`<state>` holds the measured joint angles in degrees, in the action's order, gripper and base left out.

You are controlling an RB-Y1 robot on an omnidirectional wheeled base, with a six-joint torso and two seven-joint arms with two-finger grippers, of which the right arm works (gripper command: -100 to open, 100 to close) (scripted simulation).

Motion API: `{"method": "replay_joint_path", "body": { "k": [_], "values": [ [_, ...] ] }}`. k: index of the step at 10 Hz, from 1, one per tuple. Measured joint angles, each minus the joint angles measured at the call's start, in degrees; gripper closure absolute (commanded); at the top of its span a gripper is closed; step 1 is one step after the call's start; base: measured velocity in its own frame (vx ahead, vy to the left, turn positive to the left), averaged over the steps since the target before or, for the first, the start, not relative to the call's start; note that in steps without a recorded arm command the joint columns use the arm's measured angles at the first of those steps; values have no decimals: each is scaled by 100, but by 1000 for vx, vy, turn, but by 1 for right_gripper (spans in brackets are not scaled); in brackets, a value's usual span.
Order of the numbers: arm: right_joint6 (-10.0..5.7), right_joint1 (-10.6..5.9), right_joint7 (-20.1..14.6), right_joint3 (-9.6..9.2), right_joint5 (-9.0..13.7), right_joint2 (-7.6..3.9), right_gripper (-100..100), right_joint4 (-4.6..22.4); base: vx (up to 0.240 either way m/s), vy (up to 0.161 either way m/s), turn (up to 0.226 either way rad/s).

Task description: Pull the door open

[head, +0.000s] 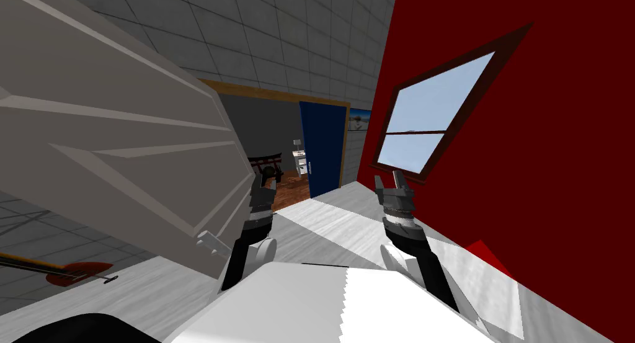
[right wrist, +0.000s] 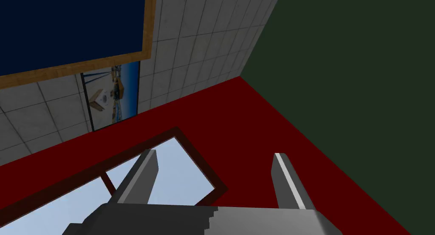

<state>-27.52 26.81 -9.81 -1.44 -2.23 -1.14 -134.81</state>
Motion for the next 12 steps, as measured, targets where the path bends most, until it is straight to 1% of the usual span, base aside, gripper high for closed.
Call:
{"method": "replay_joint_path", "body": {
  "k": [1,3,5,6,8,9,10,12],
  "values": [
    [-56,9,-50,-20,63,-25,-100,105,117,18,156],
    [-106,-53,-202,-42,218,-83,-100,312,137,13,169],
    [-192,-107,-382,-79,403,-140,-100,585,152,1,158],
    [-205,-141,-470,-69,491,-177,-100,679,117,16,156],
    [-290,-215,-649,-96,675,-225,-100,972,126,-2,203],
    [-288,-265,-750,-101,789,-255,-100,1085,133,6,164],
    [-352,-267,-858,-105,891,-300,-100,1236,107,-13,92],
    [-444,-297,-1022,-131,1052,-342,-100,1455,89,-12,139]
  ]
}}
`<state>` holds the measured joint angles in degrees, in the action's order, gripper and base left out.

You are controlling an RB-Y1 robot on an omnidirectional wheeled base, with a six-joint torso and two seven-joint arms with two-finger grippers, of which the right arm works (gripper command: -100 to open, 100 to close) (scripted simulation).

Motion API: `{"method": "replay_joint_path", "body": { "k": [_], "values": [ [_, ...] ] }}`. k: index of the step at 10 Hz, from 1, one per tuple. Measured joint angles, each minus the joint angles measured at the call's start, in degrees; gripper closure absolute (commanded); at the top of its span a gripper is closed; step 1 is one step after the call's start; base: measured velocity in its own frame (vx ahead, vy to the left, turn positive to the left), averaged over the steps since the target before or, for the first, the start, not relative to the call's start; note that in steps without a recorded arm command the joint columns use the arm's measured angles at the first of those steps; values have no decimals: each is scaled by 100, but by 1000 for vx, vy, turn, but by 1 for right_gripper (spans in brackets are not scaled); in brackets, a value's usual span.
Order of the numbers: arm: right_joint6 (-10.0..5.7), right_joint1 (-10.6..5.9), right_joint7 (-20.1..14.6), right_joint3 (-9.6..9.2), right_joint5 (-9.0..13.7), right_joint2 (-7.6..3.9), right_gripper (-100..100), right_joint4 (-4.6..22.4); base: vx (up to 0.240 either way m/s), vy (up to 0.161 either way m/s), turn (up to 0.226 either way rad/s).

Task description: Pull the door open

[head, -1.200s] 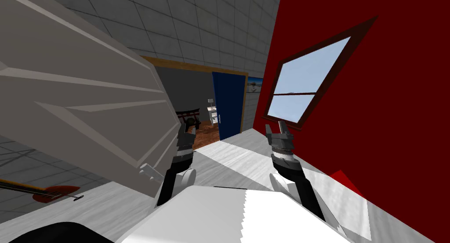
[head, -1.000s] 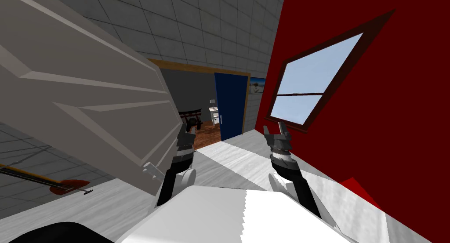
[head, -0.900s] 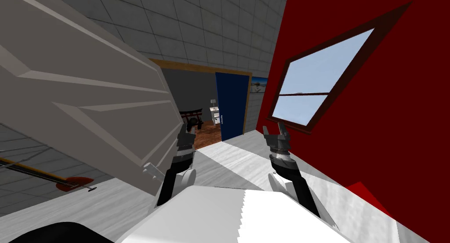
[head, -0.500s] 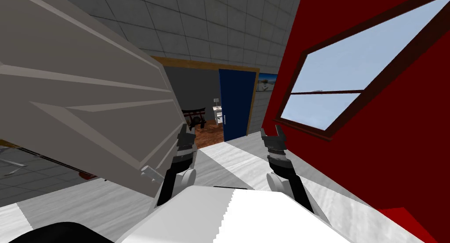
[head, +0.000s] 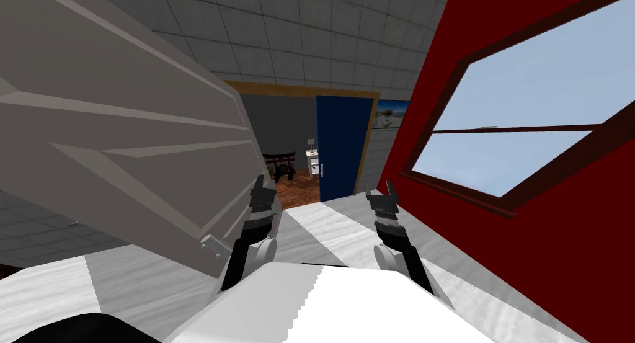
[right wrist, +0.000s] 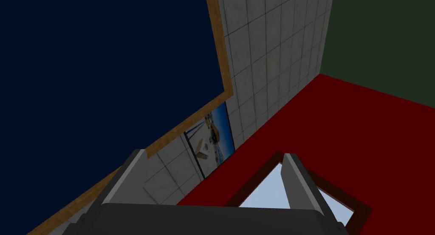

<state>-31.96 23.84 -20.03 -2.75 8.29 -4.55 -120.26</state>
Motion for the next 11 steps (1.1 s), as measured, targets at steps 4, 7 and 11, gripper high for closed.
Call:
{"method": "replay_joint_path", "body": {
  "k": [4,7,11],
  "values": [
    [-125,-119,-282,-72,302,-46,-100,468,100,5,150],
    [-244,-202,-527,-118,556,-86,-100,838,99,-18,160],
    [-394,-274,-885,-173,918,-171,-100,1322,107,-19,165]
  ]
}}
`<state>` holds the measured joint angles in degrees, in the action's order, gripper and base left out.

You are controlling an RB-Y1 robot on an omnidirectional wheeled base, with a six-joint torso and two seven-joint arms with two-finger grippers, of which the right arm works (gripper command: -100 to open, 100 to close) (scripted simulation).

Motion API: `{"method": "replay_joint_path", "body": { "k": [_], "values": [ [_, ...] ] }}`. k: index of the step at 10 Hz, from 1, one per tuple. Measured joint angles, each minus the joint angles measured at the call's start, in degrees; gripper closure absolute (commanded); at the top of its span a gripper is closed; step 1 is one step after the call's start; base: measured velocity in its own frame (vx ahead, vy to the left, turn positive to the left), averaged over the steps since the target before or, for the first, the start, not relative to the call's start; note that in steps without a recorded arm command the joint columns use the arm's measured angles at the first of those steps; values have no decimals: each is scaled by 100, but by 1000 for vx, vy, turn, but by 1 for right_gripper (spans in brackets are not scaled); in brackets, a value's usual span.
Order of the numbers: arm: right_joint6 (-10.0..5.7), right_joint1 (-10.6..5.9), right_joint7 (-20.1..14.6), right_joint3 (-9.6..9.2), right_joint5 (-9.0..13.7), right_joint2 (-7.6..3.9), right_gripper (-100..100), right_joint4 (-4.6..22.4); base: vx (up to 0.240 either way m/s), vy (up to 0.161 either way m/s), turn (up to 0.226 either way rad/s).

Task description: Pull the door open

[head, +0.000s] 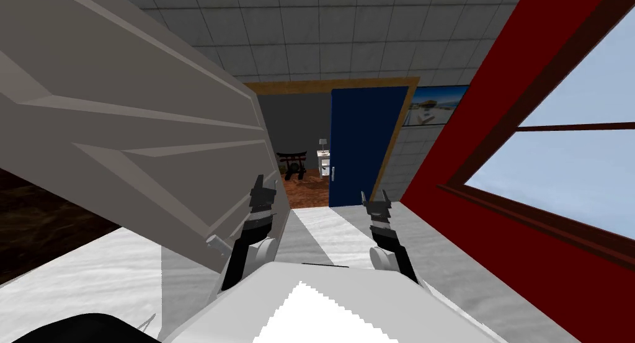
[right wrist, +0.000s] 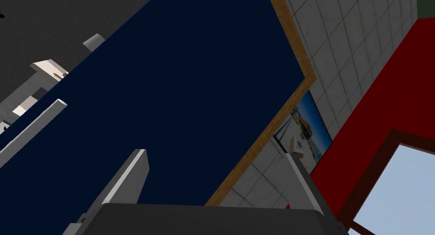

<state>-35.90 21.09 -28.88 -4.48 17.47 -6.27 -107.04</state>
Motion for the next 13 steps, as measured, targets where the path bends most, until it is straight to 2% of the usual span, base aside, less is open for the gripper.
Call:
{"method": "replay_joint_path", "body": {
  "k": [2,4,7,10,13],
  "values": [
    [-120,-37,-181,-46,174,-29,-100,283,98,-23,159],
    [-146,-108,-358,-51,376,-68,-100,504,93,-23,183],
    [-333,-209,-658,-102,653,-128,-100,997,95,-26,174],
    [-387,-285,-904,-139,943,-151,-100,1311,96,-32,169],
    [-531,-355,-1182,-197,1218,-190,-100,1723,94,-38,165]
  ]
}}
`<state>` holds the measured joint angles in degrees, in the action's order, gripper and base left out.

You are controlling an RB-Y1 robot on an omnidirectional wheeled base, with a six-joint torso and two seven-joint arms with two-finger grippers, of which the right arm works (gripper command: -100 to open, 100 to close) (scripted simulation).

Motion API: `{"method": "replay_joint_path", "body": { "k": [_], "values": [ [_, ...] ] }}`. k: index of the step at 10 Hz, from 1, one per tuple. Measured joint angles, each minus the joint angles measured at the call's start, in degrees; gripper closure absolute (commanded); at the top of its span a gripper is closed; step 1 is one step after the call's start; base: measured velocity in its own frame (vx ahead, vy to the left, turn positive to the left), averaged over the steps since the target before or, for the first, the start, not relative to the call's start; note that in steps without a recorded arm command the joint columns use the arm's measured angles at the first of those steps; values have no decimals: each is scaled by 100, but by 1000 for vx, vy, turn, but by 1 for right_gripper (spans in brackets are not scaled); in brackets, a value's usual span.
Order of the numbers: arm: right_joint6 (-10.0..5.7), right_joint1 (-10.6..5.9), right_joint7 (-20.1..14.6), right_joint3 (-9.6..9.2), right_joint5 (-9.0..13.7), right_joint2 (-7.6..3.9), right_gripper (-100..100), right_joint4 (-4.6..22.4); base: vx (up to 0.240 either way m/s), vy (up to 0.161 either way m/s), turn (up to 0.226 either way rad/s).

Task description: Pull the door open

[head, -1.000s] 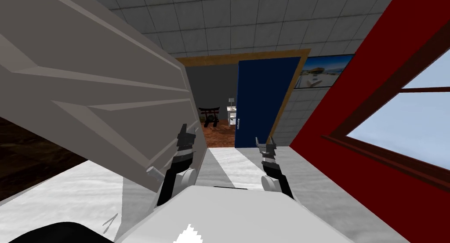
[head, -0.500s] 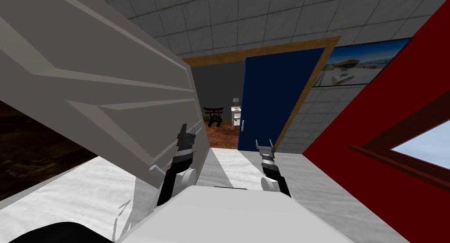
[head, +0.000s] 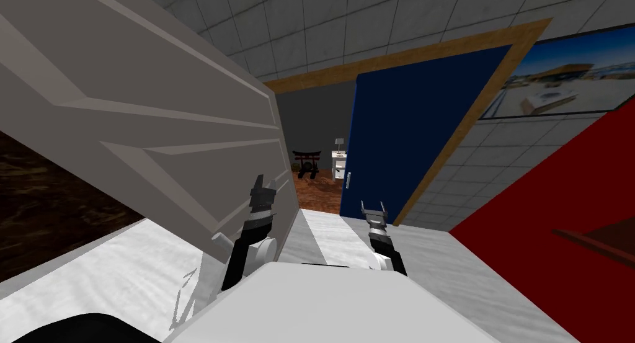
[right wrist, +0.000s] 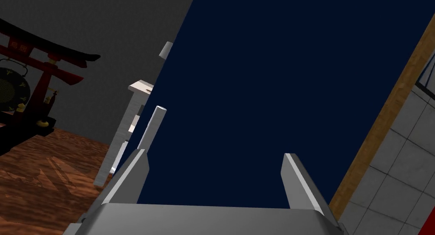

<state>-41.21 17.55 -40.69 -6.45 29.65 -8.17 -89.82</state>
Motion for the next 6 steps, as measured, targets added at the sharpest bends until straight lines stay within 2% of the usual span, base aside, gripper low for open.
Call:
{"method": "replay_joint_path", "body": {
  "k": [1,6],
  "values": [
    [-38,-32,-105,-2,101,-37,-100,140,73,-49,198],
    [-238,-197,-534,-80,550,-78,-100,818,94,-45,157]
  ]
}}
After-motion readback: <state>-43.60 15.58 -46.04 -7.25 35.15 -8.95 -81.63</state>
